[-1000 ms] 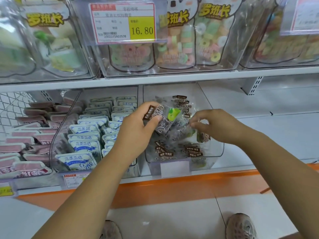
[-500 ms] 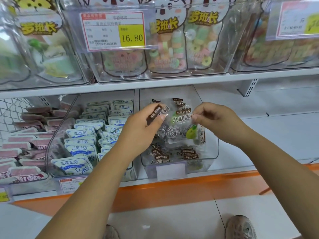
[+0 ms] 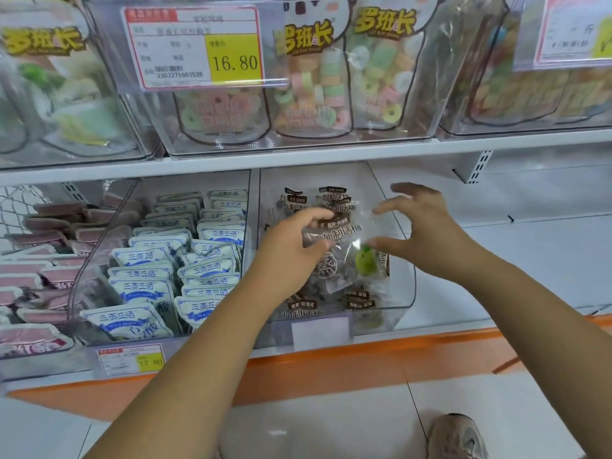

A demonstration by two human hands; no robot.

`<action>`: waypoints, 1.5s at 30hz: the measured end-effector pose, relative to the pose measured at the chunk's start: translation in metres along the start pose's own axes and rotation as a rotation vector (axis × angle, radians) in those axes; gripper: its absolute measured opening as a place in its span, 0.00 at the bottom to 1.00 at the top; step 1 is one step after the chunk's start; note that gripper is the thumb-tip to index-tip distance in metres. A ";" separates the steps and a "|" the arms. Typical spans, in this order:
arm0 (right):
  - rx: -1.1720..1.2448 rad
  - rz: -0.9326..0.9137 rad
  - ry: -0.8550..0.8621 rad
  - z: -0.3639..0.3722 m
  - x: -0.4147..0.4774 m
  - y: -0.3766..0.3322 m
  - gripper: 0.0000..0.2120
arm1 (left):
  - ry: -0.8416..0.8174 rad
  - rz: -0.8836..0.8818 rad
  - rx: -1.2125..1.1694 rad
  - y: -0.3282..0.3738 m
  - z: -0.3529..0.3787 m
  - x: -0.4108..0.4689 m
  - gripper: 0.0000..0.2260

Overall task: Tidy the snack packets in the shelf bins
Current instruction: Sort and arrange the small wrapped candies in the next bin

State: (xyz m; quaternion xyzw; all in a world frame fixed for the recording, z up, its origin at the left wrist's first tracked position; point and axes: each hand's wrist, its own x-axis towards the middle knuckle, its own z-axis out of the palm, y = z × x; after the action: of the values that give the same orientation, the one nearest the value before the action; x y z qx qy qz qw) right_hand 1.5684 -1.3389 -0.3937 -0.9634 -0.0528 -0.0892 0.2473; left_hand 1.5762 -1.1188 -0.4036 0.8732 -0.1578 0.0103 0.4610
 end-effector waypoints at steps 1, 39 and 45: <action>0.003 0.089 -0.042 -0.002 -0.003 0.003 0.23 | 0.050 -0.006 -0.020 -0.001 0.000 0.001 0.17; 0.582 0.205 0.361 -0.011 -0.029 -0.004 0.05 | -0.194 0.144 0.235 0.000 0.022 0.001 0.23; 0.354 0.005 0.347 -0.011 -0.013 -0.009 0.06 | -0.349 -0.058 0.004 -0.008 0.021 0.000 0.29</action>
State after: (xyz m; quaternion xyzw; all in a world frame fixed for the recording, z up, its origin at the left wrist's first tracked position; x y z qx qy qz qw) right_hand 1.5532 -1.3369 -0.3830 -0.8755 -0.0221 -0.2420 0.4177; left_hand 1.5754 -1.1315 -0.4217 0.8667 -0.2102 -0.1545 0.4251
